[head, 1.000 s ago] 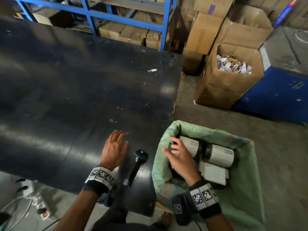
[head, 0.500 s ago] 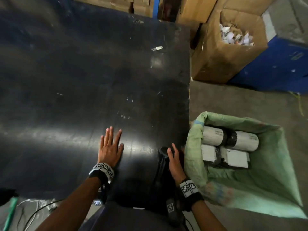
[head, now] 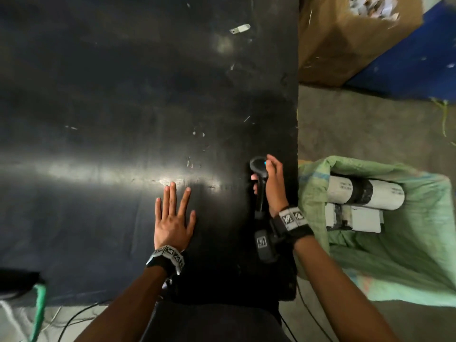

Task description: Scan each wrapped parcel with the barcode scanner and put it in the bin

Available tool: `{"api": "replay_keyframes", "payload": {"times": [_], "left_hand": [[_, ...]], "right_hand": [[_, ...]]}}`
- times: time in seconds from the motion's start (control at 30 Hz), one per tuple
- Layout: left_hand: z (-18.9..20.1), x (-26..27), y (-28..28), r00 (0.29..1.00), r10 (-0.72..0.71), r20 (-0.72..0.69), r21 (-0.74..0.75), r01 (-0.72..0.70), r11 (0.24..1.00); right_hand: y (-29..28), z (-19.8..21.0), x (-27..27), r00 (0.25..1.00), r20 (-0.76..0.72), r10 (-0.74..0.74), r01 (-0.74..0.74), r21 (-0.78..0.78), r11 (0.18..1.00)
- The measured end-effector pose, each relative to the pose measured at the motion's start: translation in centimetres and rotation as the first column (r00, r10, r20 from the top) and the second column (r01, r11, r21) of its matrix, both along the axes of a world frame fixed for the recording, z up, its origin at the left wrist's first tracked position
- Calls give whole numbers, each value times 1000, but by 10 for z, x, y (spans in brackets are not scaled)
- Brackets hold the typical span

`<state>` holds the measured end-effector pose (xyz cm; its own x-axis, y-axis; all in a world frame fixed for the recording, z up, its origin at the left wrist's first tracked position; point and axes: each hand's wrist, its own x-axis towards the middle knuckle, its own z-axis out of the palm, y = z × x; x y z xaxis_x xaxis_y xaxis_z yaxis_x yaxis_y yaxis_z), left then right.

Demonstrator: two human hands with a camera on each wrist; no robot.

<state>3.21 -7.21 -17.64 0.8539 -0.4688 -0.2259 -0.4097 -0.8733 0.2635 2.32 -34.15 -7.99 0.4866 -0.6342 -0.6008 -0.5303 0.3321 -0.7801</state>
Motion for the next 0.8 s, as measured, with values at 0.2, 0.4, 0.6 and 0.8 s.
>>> {"api": "replay_keyframes", "payload": {"times": [0.2,0.4,0.6,0.8], "left_hand": [[1,1,1,1000,10,-25,5,-10,1000],[3,2,0,1000,14,-17,-19,-15,1000],[4,4,0,1000,5,-10,6,-4,1000],[4,0,2,1000,-10,4,-41,11,999]], "right_hand": [[-49,4,98,999,19,26,-25,-41,999],[-62,-21,110,998,-35,47,-48,-20,999],[-71,-17,99,990,-62,125,-127,-35,991],[-61,-5,44,933,-267,239,-299,-213,930]]}}
